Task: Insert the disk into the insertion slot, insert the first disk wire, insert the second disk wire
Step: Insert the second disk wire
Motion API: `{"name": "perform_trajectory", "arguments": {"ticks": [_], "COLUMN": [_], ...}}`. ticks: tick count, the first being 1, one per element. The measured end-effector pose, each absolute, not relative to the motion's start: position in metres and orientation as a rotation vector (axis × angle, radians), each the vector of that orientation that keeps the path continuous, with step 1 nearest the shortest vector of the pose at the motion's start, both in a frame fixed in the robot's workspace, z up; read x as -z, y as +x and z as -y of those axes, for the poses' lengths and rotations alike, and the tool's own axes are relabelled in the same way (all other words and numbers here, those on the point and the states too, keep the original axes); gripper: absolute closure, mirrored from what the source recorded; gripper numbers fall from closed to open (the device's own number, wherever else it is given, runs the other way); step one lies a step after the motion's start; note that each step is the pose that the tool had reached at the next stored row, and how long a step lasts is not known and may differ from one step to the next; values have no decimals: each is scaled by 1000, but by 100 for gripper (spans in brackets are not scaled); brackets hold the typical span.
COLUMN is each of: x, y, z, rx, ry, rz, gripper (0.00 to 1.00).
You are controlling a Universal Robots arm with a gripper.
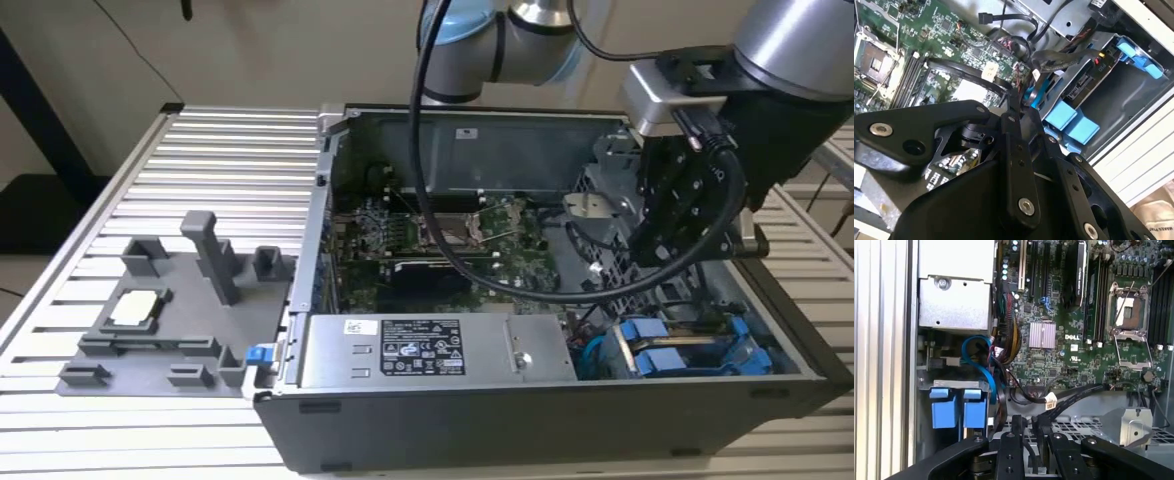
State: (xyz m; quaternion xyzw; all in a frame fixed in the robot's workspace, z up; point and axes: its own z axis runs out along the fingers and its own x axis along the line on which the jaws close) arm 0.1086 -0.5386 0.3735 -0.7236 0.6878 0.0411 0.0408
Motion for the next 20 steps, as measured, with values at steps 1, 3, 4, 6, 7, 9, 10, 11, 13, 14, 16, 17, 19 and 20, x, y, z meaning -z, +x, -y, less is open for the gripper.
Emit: {"name": "perform_trajectory", "arguments": {"ticks": [1, 3, 4, 6, 7, 9, 10, 11, 13, 14, 16, 17, 19, 20], "x": [-373, -372, -371, -370, -370, -370, -370, -370, -369, -369, -369, -369, -368, -367], "y": [109, 108, 108, 108, 107, 107, 107, 107, 106, 106, 106, 106, 106, 106], "z": [539, 539, 539, 539, 539, 539, 539, 539, 538, 539, 539, 539, 539, 539], "rx": [-122, -118, -118, -118, -124, -145, -155, -159, -159, -159, -159, -159, -159, -159], "ry": [-2218, -2217, -2215, -2210, -2205, -2192, -2186, -2183, -2183, -2183, -2183, -2183, -2183, -2183], "rz": [-2098, -2083, -2077, -2071, -2066, -2053, -2048, -2046, -2046, -2046, -2046, -2046, -2046, -2046], "gripper": [73, 73, 73, 73, 73, 73, 73, 73, 73, 73, 73, 73, 73, 73]}}
